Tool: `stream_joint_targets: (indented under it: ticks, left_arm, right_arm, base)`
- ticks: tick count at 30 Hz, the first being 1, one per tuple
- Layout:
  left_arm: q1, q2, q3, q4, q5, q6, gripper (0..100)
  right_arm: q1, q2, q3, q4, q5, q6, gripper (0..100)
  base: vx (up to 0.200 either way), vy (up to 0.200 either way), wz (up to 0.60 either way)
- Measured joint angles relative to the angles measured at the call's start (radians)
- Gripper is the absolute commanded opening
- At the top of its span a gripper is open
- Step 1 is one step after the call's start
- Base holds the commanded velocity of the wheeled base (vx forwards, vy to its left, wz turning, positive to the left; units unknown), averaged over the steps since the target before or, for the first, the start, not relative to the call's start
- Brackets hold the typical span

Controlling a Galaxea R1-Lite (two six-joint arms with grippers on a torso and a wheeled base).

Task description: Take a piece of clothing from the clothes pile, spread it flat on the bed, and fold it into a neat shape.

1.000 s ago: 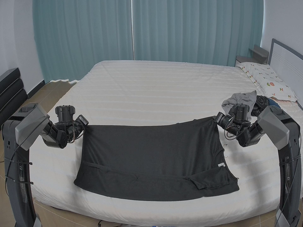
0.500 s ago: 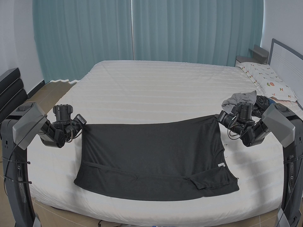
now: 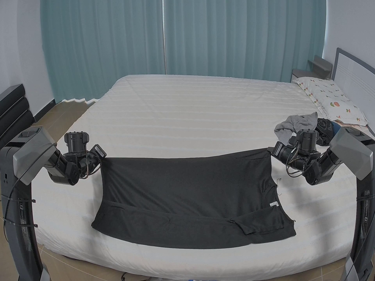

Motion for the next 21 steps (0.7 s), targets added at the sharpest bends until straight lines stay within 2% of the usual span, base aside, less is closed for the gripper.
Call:
stream_joint_targets:
  ticks: [5, 12, 21]
  left_arm:
    - [-0.001, -0.031, 0.068, -0.006, -0.001, 0.055, 0]
    - [-0.001, -0.063, 0.184, -0.126, 0.001, 0.138, 0]
    - [-0.002, -0.098, 0.334, -0.214, 0.001, 0.214, 0]
  right_arm:
    - [-0.003, -0.036, 0.090, -0.021, 0.024, -0.006, 0]
    - [-0.006, -0.089, 0.222, -0.055, 0.050, -0.030, 0]
    - [-0.017, -0.150, 0.391, -0.074, 0.102, -0.137, 0]
  base:
    - [0.000, 0.000, 0.00]
    - [0.000, 0.000, 0.00]
    - [0.000, 0.000, 0.00]
